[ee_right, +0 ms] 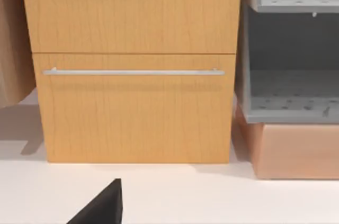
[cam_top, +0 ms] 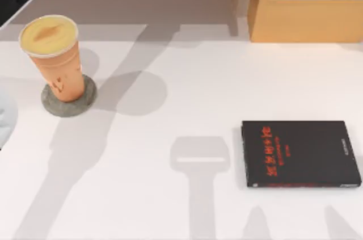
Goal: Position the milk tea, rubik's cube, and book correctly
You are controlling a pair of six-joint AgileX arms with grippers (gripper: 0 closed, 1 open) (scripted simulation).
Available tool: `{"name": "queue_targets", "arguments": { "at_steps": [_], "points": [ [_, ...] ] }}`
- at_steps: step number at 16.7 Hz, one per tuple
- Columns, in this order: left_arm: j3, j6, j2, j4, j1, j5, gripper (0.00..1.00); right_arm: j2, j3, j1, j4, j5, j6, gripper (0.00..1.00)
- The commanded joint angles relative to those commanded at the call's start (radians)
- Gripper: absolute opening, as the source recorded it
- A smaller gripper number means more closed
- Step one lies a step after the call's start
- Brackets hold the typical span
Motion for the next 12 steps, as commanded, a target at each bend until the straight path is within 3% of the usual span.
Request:
{"name": "queue_targets", "arguments": {
  "at_steps": [7, 12],
  "points": [
    [0.0, 0.0, 0.0, 0.0, 0.0, 0.0, 0.98, 0.0, 0.0, 0.0, 0.0, 0.0, 0.0, 1.0],
    [0.0, 0.0, 0.0, 0.0, 0.0, 0.0, 1.0, 0.0, 0.0, 0.0, 0.0, 0.0, 0.0, 1.0]
  ]
}}
